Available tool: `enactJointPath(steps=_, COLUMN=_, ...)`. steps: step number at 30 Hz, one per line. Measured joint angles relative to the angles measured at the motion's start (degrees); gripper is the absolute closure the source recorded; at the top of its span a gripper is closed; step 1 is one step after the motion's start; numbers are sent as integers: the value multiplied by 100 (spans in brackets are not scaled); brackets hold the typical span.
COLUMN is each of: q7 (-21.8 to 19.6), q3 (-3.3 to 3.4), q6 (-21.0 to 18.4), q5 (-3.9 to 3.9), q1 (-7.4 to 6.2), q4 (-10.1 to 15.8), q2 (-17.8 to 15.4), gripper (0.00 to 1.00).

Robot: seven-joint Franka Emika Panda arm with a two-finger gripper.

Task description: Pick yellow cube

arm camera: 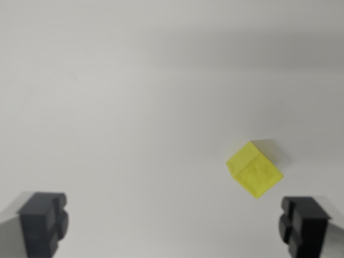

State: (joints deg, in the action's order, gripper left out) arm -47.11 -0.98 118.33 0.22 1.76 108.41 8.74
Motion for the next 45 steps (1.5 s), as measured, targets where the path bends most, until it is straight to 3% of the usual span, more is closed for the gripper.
enactJointPath(steps=7, q7=-57, q3=2, q6=29, q5=0, q1=13, q4=55, q2=-18, gripper=0)
enactJointPath(steps=45, q7=-1079, q3=3, q6=1457, q5=-11, q1=405, q4=1497, q2=4, gripper=0)
